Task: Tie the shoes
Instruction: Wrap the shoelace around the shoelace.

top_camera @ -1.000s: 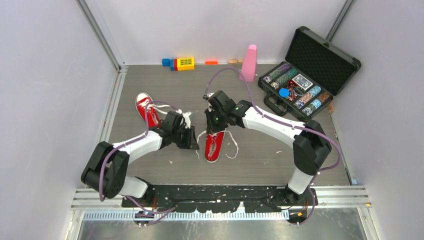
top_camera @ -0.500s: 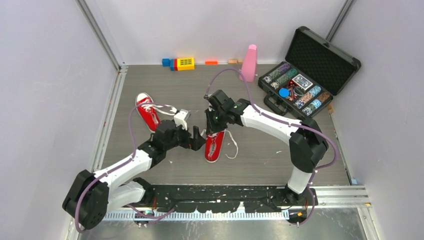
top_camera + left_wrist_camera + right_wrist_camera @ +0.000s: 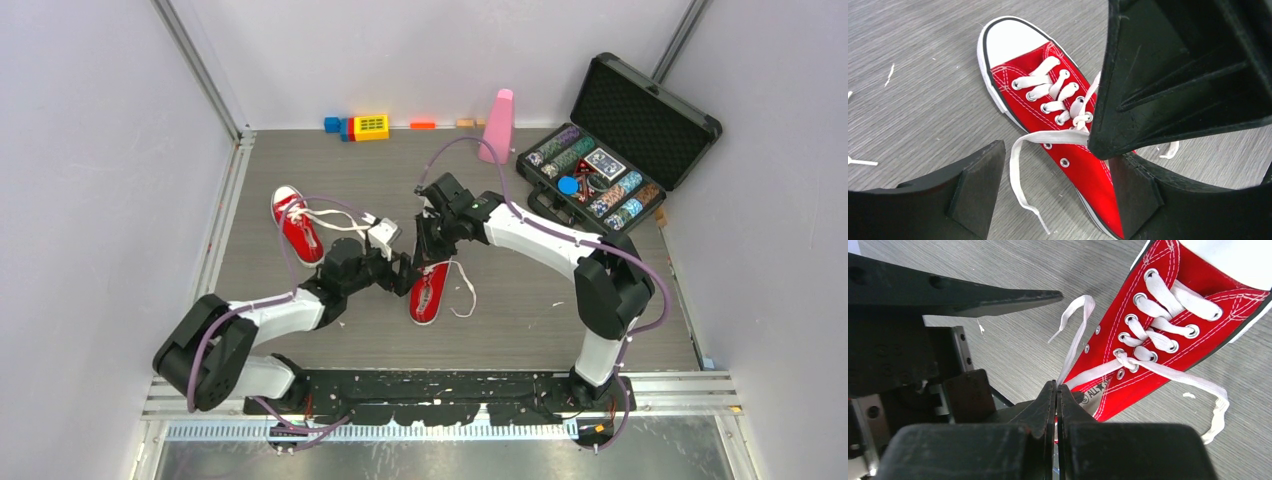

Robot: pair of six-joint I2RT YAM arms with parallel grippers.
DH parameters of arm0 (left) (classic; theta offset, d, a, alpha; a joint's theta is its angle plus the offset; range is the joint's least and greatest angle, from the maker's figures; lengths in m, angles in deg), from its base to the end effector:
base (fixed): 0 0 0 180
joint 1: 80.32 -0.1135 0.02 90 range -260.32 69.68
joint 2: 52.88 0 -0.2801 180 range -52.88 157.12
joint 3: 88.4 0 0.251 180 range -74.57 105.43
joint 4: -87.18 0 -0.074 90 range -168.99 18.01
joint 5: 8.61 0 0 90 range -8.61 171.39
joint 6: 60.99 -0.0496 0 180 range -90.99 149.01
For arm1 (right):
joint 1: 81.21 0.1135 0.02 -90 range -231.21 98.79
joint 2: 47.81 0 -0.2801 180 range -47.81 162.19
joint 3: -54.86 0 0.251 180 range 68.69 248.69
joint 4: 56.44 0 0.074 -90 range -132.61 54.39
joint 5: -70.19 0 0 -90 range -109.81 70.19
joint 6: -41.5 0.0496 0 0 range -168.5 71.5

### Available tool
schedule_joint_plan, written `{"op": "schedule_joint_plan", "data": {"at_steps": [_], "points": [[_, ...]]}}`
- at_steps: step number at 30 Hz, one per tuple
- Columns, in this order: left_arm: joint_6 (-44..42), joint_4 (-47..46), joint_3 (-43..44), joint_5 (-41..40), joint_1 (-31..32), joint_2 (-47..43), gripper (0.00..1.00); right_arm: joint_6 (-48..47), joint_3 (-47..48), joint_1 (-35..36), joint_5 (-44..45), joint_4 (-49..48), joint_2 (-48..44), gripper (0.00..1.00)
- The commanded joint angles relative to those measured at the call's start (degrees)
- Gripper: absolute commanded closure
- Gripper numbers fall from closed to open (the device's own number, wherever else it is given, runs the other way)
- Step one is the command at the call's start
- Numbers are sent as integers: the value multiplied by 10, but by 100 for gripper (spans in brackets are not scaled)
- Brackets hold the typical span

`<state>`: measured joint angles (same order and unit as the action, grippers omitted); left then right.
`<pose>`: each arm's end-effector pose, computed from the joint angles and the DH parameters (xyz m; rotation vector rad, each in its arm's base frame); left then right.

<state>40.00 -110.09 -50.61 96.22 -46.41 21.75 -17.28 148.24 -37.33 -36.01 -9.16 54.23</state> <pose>0.2100 -0.1564 0.1922 0.5686 1.8942 -0.7677 0.2749 0.2836 0.2489 -0.4182 2.6933 0.8156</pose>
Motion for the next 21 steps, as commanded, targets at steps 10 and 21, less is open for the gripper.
{"op": "schedule_joint_plan", "data": {"at_steps": [10, 21], "points": [[-52, -80, 42, 50, 12, 76, 43, 8, 34, -7, -25, 3, 5, 100], [-40, -112, 27, 50, 13, 60, 43, 6, 40, -14, -22, 7, 6, 100]]}}
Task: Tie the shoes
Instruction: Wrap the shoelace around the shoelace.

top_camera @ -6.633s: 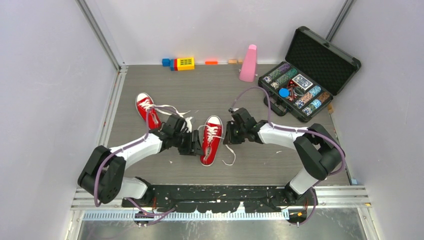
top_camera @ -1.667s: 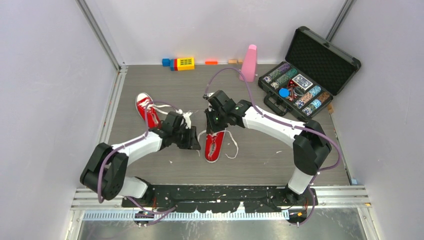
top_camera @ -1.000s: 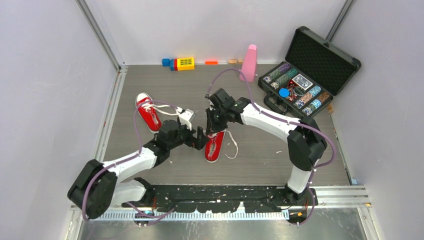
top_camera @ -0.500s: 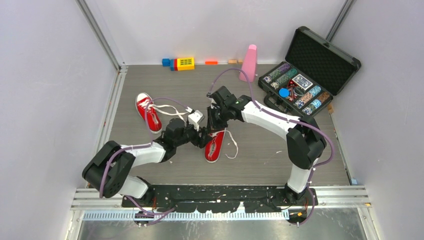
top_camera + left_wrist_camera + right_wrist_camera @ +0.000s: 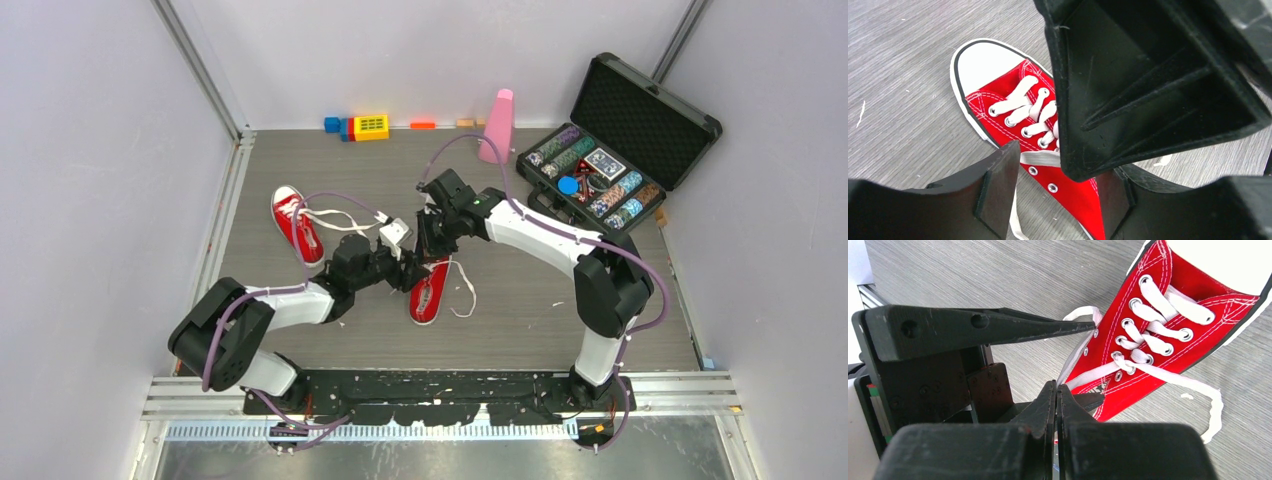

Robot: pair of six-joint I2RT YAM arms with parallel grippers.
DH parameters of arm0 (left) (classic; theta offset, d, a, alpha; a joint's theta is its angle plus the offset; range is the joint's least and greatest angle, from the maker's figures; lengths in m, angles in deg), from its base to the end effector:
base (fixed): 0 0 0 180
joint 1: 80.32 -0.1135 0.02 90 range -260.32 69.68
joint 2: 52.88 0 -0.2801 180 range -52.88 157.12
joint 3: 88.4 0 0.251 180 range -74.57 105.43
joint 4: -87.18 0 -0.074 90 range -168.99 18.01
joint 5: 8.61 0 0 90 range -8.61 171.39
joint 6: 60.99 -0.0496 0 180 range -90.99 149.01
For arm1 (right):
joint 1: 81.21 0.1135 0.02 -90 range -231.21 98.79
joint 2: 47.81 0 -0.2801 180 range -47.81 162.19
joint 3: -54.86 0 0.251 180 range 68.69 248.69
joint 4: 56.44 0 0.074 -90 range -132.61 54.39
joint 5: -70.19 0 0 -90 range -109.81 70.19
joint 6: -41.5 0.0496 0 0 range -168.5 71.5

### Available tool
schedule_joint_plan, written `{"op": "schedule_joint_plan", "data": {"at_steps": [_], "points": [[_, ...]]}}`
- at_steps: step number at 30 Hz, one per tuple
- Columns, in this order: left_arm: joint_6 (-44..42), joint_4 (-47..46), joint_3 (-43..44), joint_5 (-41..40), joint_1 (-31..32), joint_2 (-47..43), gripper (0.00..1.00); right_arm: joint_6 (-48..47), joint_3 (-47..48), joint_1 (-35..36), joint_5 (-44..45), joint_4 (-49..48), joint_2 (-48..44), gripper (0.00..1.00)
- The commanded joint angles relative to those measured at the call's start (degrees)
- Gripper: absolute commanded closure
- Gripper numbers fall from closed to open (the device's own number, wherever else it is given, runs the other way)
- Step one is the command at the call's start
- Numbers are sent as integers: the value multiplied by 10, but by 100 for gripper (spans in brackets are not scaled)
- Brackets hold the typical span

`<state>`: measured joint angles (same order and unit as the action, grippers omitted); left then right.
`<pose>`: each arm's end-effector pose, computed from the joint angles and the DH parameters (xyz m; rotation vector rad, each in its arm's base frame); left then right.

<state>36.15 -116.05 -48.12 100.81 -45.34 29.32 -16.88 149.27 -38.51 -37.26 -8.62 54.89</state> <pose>0.2226 -0.1758 0.1846 0.7007 1.8333 -0.8132 0.2821 0.2806 0.2499 -0.3904 2.7037 0.8359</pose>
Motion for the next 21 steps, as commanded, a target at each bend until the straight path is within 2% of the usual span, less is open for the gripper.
{"op": "schedule_joint_plan", "data": {"at_steps": [1, 5, 9, 14, 16, 18, 21], "points": [[-1, -57, 0, 2, 3, -15, 44, 2, 30, -3, -10, 1, 1, 100], [-2, -64, 0, 1, 3, -13, 56, 2, 30, -3, -11, 3, 0, 100], [1, -44, 10, -3, 2, -11, 81, -1, 31, -5, 1, 5, -7, 96], [-3, -20, 16, 2, 3, -12, 92, -11, 35, -5, 34, 20, -13, 80], [-4, -19, 19, 5, 3, -8, 96, -12, 35, -5, 37, 22, -15, 76], [-4, -17, 22, 8, 3, -5, 98, -12, 32, -5, 38, 22, -17, 77], [-3, -17, 25, 11, 3, -3, 98, -11, 31, -6, 36, 22, -18, 83]]}}
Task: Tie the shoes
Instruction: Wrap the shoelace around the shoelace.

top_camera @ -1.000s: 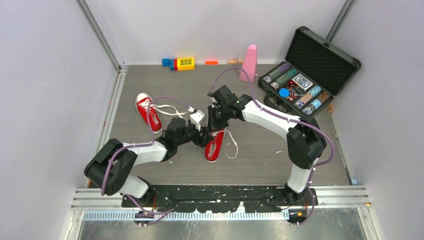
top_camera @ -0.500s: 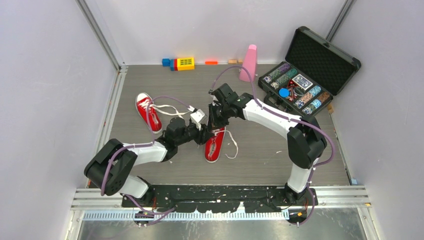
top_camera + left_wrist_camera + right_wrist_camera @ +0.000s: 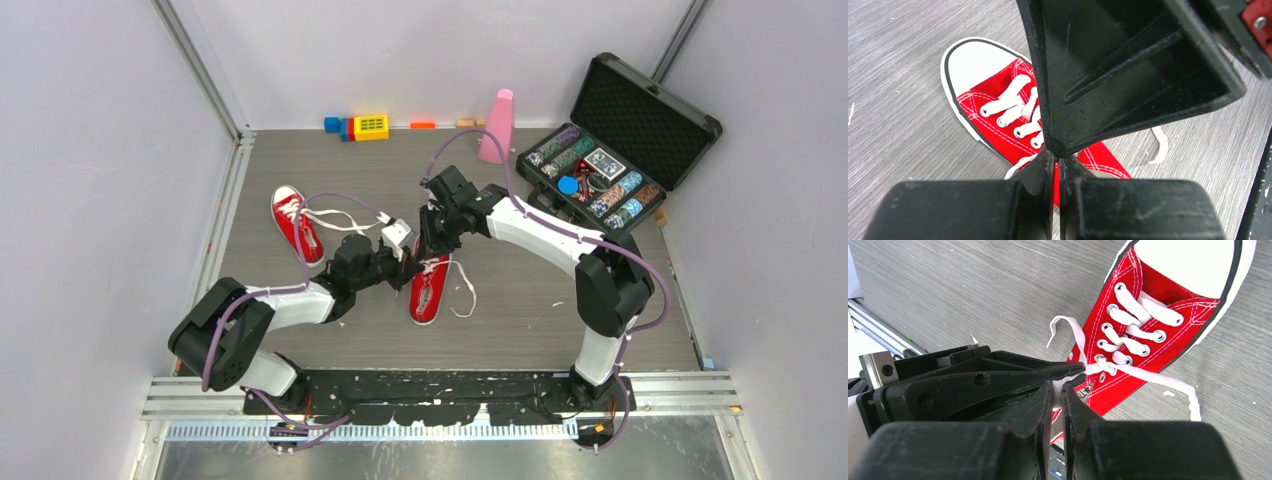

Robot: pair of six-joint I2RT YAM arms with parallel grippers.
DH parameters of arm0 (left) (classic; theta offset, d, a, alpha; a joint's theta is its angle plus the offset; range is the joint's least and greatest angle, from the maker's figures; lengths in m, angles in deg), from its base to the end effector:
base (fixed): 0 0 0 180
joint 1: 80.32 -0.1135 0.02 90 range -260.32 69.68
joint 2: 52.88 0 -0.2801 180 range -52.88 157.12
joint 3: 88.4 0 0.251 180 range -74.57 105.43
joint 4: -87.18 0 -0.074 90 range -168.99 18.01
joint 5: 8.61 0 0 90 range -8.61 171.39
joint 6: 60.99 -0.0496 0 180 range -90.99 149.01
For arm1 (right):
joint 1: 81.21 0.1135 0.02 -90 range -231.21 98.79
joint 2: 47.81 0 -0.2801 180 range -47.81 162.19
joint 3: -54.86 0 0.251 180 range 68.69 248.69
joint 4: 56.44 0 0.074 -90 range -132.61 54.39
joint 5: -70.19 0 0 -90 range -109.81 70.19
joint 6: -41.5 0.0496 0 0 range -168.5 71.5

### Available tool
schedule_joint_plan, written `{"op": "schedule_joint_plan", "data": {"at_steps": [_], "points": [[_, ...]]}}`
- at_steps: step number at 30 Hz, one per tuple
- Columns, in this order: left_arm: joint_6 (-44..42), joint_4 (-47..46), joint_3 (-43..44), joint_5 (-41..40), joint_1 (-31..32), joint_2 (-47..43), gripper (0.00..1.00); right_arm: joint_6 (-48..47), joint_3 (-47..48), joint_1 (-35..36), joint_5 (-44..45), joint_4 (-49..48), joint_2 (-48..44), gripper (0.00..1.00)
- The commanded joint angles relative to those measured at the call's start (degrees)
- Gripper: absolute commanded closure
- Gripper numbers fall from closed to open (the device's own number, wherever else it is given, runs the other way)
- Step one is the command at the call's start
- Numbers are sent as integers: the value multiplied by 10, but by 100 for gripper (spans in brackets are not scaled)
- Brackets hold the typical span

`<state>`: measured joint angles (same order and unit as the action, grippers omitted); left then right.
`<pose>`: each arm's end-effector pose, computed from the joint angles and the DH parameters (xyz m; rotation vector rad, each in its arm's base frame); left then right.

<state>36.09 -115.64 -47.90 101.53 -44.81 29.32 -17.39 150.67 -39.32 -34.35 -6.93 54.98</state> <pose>0.2208 -0.1786 0.1850 0.7198 1.8319 -0.8300 0.2883 0.2754 0.2544 -0.3591 2.6952 0.7652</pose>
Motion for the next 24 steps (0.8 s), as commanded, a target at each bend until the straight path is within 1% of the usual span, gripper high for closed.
{"op": "schedule_joint_plan", "data": {"at_steps": [1, 5, 7, 8, 9, 10, 11, 13, 15, 21, 24], "points": [[-2, -21, 23, 4, -3, -3, 98, -6, 17, 3, 6, 6, -20, 83], [-3, -15, 26, 4, -3, -4, 99, -5, 13, 3, 3, 6, -27, 79], [-3, -15, 25, 4, -3, -5, 99, -4, 12, 4, 1, 6, -30, 88], [-4, -14, 25, 4, -3, -6, 99, -4, 12, 3, 0, 6, -31, 90], [-4, -13, 25, 5, -3, -8, 99, -4, 12, 3, -1, 6, -32, 89], [-5, -13, 25, 4, -3, -9, 99, -3, 12, 3, -1, 5, -33, 83], [-6, -12, 24, 3, -3, -10, 99, -3, 11, 3, 0, 5, -34, 79], [-7, -12, 23, 2, -3, -11, 99, -2, 10, 3, 0, 6, -35, 78], [-9, -12, 23, 0, -3, -13, 99, -1, 9, 3, -1, 6, -37, 75], [-11, -10, 23, 1, -3, -12, 99, 2, 6, 3, -6, 6, -42, 74], [-11, -10, 23, 3, -3, -11, 99, 4, 5, 3, -7, 5, -44, 78]]}}
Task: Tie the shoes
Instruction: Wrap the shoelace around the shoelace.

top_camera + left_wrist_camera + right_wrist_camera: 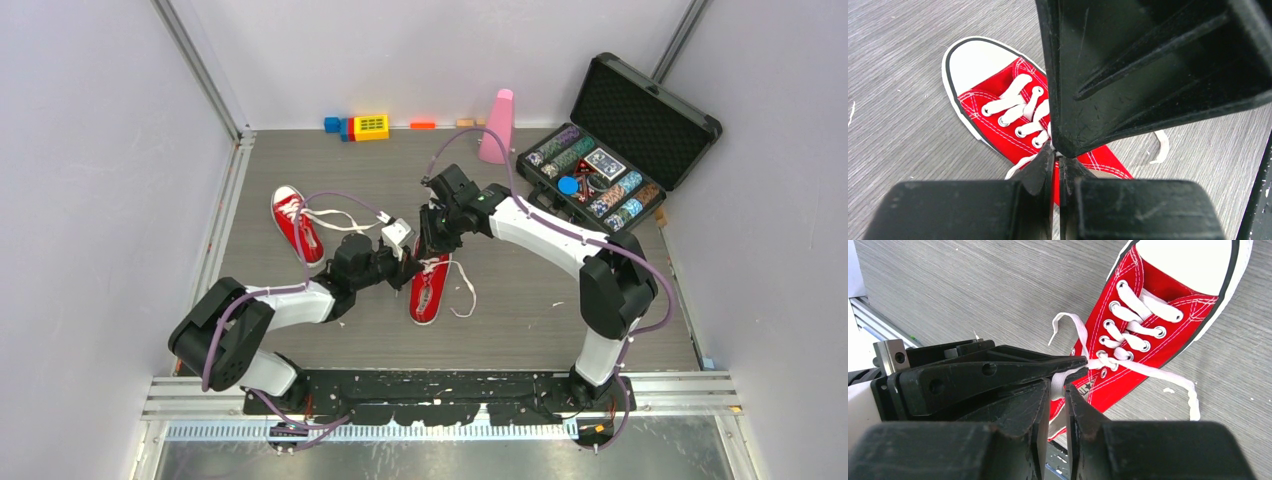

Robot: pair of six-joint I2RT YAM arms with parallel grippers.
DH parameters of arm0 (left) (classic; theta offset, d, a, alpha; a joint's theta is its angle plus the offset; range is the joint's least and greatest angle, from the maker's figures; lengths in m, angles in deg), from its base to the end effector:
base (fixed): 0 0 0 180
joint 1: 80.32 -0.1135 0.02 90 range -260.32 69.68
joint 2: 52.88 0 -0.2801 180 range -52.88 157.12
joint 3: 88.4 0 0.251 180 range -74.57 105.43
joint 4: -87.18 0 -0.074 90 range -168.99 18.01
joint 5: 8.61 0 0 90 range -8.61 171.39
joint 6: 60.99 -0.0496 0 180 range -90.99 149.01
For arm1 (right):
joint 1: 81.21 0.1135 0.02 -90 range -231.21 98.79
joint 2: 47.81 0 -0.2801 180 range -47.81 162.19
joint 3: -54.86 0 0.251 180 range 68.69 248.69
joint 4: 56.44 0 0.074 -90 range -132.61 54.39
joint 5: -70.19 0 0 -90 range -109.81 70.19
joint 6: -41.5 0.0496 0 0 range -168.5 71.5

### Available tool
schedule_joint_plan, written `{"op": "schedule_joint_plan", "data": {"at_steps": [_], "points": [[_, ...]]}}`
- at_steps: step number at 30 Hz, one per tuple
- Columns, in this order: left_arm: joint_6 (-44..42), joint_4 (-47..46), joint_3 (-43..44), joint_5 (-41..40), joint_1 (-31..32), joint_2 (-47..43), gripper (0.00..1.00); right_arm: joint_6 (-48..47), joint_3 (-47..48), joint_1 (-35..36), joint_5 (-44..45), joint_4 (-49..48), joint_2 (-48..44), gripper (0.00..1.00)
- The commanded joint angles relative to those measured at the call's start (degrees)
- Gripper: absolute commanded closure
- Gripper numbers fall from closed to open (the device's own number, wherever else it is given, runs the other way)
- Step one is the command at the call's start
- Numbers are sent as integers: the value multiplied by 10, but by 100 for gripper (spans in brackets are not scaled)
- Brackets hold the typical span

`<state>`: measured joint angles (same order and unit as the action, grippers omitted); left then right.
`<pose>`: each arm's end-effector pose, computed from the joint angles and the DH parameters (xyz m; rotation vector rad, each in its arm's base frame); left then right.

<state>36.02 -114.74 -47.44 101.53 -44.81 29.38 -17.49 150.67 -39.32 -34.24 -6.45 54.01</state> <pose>0.2217 -0.1792 0.1854 0.7219 1.8403 -0.8284 0.2860 0.2731 0.2602 -0.3610 2.6855 0.7675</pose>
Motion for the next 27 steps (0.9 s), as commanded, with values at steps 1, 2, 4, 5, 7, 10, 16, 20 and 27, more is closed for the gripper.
{"op": "schedule_joint_plan", "data": {"at_steps": [1, 2, 4, 5, 7, 10, 16, 20, 27], "points": [[-10, -19, 19, 3, -3, -11, 99, 6, 4, 3, -8, 0, -35, 80], [-10, -19, 18, 3, -3, -11, 100, 6, 4, 3, -9, 0, -35, 83], [-11, -19, 19, 2, -3, -12, 99, 7, 3, 3, -9, 1, -36, 86], [-11, -19, 18, 3, -3, -13, 99, 8, 3, 3, -10, 0, -36, 87], [-11, -19, 18, 3, -3, -14, 100, 8, 3, 3, -10, 0, -37, 92], [-12, -17, 17, 2, -3, -18, 95, 9, 4, 3, -9, 1, -38, 100], [-30, -69, -33, -22, -3, -52, 49, 8, 6, 3, -10, 1, -35, 100], [-42, -98, -49, -42, -4, -67, 32, 10, 9, 1, -21, 1, -30, 100], [-67, -87, -17, 12, -7, -29, 28, -1, 24, 1, -33, 18, -24, 100]]}}
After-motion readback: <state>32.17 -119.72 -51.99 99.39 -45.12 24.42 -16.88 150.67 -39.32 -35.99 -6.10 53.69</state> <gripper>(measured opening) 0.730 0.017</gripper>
